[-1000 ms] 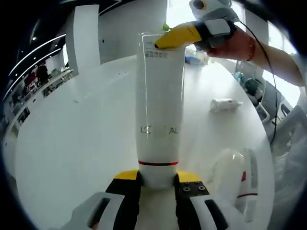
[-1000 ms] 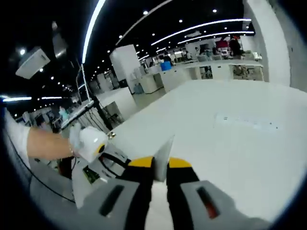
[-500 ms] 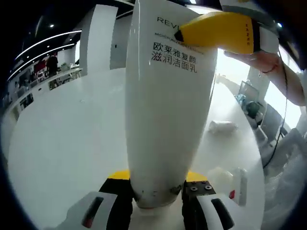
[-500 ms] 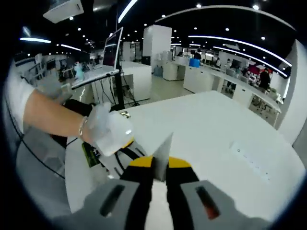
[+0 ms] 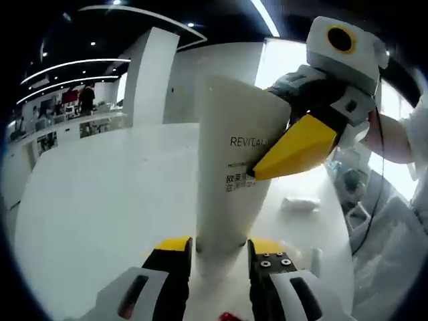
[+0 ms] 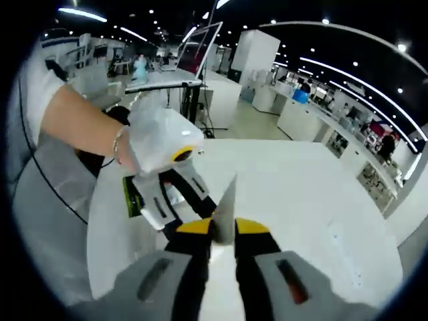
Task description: Arrange the skincare products in the storage area until every visible bottle or jar stands upright without overlapping.
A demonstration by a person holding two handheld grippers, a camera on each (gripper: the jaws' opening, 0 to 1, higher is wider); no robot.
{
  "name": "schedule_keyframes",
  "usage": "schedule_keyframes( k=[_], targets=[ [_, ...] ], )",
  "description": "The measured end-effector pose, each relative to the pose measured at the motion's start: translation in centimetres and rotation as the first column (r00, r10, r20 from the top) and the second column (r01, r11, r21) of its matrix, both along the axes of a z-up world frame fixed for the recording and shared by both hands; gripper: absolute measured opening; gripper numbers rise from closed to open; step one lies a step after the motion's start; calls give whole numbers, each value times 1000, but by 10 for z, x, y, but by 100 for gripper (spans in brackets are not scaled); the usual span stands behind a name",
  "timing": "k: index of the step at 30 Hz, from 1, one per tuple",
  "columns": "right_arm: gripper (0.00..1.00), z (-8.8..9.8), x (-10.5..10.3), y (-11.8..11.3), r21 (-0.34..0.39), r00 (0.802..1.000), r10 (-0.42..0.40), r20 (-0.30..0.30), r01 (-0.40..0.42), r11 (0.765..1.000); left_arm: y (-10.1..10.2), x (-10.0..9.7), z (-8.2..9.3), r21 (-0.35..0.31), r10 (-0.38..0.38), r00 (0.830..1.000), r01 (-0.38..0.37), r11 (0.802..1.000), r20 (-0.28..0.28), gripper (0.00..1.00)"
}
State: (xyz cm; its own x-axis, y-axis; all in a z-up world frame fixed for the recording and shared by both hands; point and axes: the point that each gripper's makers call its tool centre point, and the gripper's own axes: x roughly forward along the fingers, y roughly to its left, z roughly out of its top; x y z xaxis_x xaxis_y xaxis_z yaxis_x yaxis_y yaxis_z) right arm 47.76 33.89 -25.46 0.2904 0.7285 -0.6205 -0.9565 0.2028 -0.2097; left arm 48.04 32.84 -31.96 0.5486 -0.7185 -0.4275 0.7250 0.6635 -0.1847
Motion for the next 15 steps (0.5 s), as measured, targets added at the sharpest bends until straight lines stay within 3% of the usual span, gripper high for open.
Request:
schedule_keyframes(
  k=[2, 4, 9, 11, 12, 15],
  targets=[
    [21, -1, 0, 0, 31, 1000, -18, -5, 18, 999, 2, -1, 2, -3, 21, 1000, -21, 1000, 2, 35],
    [22, -1, -1, 1, 102, 996, -61, -59, 67, 992, 11, -1, 7, -11, 84, 996, -84, 996, 26, 36],
    [27, -10, -2, 1, 169, 982, -127, -140, 150, 974, 37, -14, 12, 39, 172, 984, -174, 984, 46, 36],
    [28, -16, -1, 1, 190, 976, -153, -153, 181, 965, 48, -25, 25, 35, 210, 975, -213, 976, 73, 36],
    [28, -22, 1, 1, 203, 972, -171, -162, 202, 958, 56, -31, 37, 3, 260, 961, -262, 965, 89, 36],
    [28, -37, -1, 5, 221, 962, -181, -205, 226, 949, 72, -42, 47, -11, 337, 937, -337, 941, 90, 36]
  ],
)
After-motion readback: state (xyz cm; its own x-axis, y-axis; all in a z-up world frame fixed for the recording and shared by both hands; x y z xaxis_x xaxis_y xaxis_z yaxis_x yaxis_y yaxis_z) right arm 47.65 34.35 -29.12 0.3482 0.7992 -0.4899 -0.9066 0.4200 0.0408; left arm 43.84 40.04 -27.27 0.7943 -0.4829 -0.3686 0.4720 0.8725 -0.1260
